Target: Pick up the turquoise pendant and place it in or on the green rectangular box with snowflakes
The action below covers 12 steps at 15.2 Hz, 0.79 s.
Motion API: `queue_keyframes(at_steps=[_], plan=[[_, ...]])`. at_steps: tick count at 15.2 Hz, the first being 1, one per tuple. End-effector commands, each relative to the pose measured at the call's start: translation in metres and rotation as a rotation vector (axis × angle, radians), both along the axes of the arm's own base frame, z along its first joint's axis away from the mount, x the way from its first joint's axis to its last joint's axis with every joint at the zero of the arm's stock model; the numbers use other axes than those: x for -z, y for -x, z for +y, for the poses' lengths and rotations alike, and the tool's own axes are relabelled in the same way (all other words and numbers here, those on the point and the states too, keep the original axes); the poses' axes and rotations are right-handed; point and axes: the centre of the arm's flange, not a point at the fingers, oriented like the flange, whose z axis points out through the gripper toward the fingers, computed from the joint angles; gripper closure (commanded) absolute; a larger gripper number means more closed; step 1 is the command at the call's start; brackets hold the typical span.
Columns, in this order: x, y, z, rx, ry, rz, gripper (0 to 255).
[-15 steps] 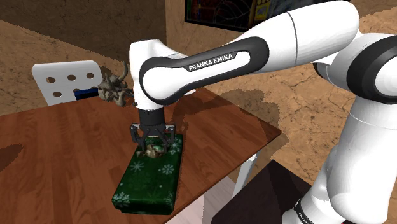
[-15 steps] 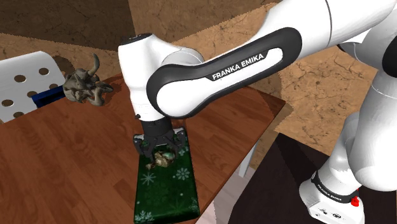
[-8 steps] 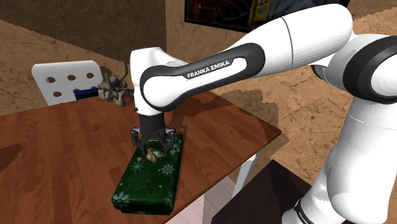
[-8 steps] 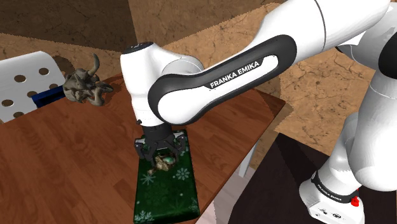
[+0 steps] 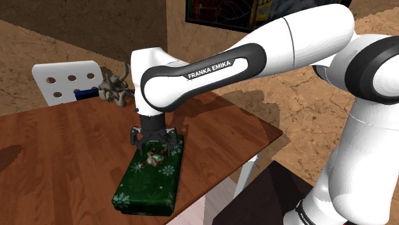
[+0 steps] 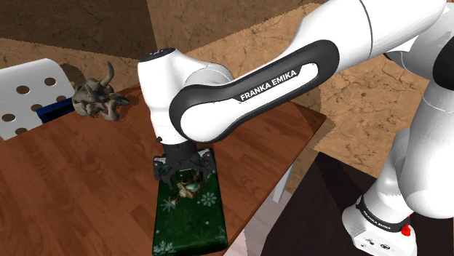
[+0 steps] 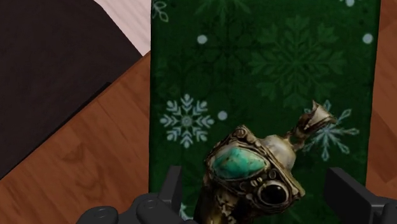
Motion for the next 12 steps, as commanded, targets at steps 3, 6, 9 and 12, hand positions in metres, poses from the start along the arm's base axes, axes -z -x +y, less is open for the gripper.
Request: queue_keyframes(at_steps=[3,6,9,12], plan=[[-0.039,-0.005,-0.003,0.000,0.000,0.000,0],[-0.049,-0.007,-0.003,0.000,0.000,0.000,0],[-0.049,-0.007,-0.003,0.000,0.000,0.000,0],[-0.049,-0.007,-0.003,0.000,0.000,0.000,0]])
